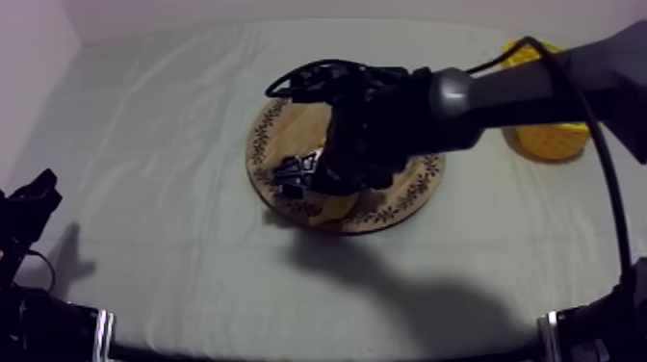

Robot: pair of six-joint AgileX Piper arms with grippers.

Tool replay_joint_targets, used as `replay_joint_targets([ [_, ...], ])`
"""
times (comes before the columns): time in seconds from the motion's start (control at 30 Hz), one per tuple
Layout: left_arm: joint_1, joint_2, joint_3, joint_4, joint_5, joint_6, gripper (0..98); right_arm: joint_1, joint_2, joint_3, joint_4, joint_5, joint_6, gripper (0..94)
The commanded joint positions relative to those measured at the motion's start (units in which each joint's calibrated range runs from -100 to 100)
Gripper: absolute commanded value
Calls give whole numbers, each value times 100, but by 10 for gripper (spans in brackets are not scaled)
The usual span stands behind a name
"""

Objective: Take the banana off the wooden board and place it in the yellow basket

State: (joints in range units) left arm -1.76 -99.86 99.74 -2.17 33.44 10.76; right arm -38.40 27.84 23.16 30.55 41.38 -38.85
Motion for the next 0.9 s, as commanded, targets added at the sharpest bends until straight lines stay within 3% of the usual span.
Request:
replay_joint_targets([
  [0.0, -1, 3, 4, 0, 3, 1, 1, 25, 53, -75, -81, 10, 288, 741],
  [0.23, -1, 3, 4, 0, 3, 1, 1, 153, 329, -458, -528, 135, 822, 394],
  [0.43, -1, 3, 4, 0, 3, 1, 1, 177, 624, -834, -695, 413, 992, 126],
  [0.6, -1, 3, 4, 0, 3, 1, 1, 133, 566, -845, -673, 533, 944, 45],
  [0.87, -1, 3, 4, 0, 3, 1, 1, 28, -70, -332, -373, 587, 811, 12],
])
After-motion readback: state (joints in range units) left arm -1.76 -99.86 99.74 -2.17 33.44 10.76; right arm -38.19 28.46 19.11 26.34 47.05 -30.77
